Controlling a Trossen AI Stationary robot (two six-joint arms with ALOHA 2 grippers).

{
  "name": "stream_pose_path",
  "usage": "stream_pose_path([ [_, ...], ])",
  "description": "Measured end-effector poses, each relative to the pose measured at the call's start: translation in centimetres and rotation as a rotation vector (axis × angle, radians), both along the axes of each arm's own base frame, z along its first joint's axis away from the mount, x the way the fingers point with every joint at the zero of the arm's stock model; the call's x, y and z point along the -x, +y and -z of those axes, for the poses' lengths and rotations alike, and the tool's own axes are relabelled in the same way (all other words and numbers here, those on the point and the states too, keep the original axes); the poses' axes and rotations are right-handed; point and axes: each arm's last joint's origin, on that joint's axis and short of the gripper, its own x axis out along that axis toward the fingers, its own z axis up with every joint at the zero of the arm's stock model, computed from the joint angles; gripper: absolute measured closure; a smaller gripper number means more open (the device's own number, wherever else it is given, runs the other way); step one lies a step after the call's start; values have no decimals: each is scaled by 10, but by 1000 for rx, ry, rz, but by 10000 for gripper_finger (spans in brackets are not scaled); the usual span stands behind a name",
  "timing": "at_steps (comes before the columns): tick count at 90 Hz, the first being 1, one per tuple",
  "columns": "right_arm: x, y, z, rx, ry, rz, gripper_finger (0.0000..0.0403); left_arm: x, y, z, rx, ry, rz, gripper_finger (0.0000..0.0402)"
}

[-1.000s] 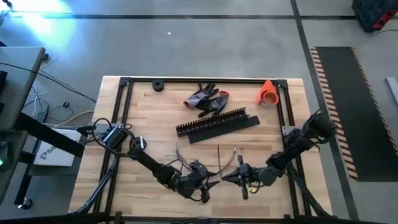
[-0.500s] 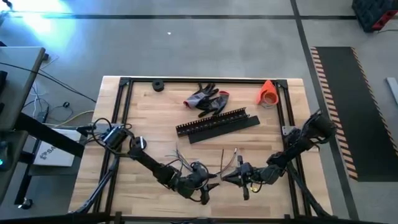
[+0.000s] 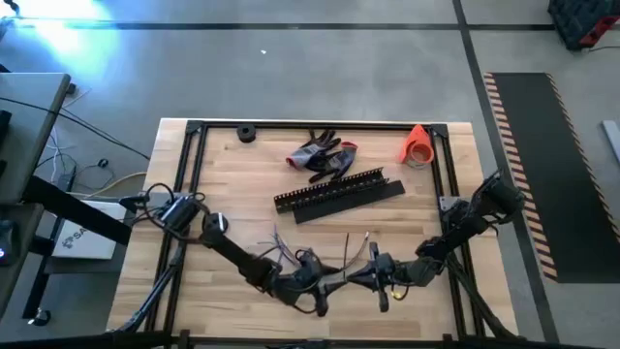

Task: Ziptie cables
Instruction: Wrap the cables using a black zip tie

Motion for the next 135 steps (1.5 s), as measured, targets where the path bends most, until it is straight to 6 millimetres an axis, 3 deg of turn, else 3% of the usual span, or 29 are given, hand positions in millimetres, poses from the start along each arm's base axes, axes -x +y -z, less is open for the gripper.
stream_pose_path([
  [17, 0, 0, -3, -106, -20, 11, 403, 5, -8, -4, 0, -33, -29, 235],
  [35, -3, -4, -2, -53, -10, 10, 403, 2, -2, -1, -8, -17, -52, 215],
  [58, -9, -7, -1, 55, -17, -154, 403, -6, 11, -2, -25, -12, -59, 211],
  [102, -10, -9, 3, 89, 25, -156, 403, 5, -7, -12, -46, -85, -55, 211],
  [135, -10, -11, 4, 97, 34, -113, 403, 3, -4, -12, -25, -86, -56, 211],
])
